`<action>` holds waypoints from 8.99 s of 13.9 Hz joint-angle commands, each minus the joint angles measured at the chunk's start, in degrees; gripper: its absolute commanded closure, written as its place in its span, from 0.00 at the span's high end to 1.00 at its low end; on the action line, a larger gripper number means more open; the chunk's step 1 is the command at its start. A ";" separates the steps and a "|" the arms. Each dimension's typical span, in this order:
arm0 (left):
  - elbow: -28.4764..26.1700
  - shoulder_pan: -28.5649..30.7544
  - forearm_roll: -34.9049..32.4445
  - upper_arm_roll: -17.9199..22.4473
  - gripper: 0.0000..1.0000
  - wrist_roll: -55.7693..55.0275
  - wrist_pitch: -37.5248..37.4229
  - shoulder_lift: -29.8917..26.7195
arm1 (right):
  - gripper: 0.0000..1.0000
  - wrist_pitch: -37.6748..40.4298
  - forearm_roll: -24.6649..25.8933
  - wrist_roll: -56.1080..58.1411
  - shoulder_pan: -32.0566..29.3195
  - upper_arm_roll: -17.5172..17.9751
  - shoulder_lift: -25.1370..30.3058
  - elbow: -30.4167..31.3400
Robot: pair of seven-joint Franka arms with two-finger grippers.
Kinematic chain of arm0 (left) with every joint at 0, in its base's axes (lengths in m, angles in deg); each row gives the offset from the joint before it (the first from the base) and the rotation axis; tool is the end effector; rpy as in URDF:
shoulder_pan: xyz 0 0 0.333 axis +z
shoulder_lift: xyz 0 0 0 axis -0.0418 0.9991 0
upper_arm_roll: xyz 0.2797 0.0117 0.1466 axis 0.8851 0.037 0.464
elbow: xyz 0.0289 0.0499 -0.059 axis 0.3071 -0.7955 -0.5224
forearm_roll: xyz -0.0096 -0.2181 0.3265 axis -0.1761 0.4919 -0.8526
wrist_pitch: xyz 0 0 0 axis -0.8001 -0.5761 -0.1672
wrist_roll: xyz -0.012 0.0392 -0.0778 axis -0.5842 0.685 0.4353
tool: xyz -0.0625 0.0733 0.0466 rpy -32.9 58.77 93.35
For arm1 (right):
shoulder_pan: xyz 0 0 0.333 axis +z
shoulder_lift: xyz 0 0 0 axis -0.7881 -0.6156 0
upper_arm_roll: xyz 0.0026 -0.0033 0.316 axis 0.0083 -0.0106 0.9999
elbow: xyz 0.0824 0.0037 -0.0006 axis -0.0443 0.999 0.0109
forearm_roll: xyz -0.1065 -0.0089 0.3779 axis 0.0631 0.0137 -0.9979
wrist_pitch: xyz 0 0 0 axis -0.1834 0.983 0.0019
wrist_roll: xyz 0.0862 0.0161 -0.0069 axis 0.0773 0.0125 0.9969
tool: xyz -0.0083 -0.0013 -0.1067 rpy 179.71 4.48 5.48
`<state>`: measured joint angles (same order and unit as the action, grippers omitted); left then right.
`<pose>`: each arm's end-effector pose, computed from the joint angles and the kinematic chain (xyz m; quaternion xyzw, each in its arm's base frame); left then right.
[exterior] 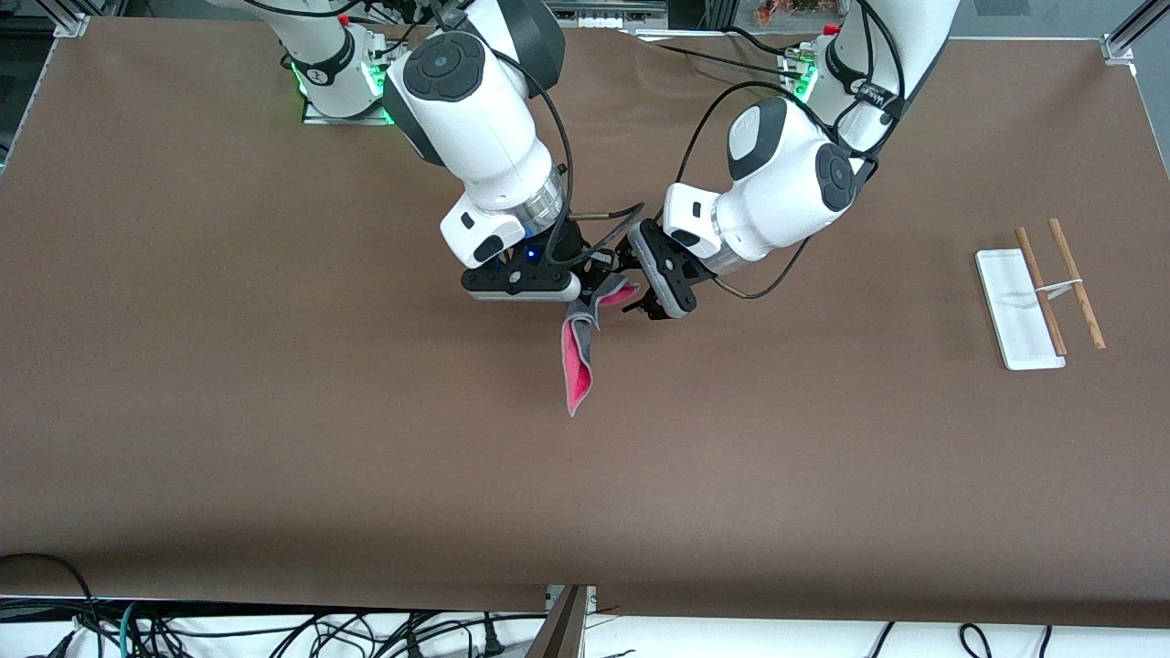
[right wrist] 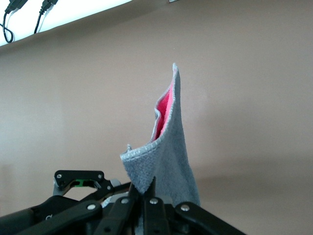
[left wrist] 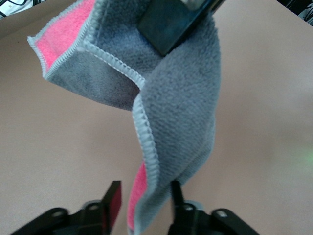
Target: Pass towel and hang on rack
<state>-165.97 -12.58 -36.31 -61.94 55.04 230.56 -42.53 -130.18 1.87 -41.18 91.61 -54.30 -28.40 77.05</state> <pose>0.5419 -0.3606 0.3714 0.8455 -0.4295 0.1659 0.2706 0.5639 0.4760 0.4983 -0.9808 0.0756 -0.0911 0.1548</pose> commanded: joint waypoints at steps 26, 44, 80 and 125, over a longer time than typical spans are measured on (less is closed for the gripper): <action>7.30 25.02 -6.07 11.83 0.00 0.82 -53.43 -6.82 | 1.00 21.24 2.84 41.14 -21.92 -1.22 2.80 -1.32; 21.97 54.30 -31.57 12.27 0.00 11.62 -67.68 2.84 | 1.00 26.37 7.67 56.62 -36.08 -8.34 30.82 21.32; 28.57 67.05 -37.12 14.64 0.51 35.98 -51.42 21.74 | 1.00 30.58 6.80 56.01 -40.75 -0.52 27.32 15.46; 10.09 19.50 -32.28 20.80 1.00 -41.36 -50.09 -17.63 | 1.00 28.65 6.80 49.33 -40.57 1.95 30.93 18.10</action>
<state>-156.15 7.12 -68.06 -39.99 16.87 181.59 -58.23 -101.07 9.49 8.76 51.97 -53.13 1.44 93.87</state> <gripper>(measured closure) 0.000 0.000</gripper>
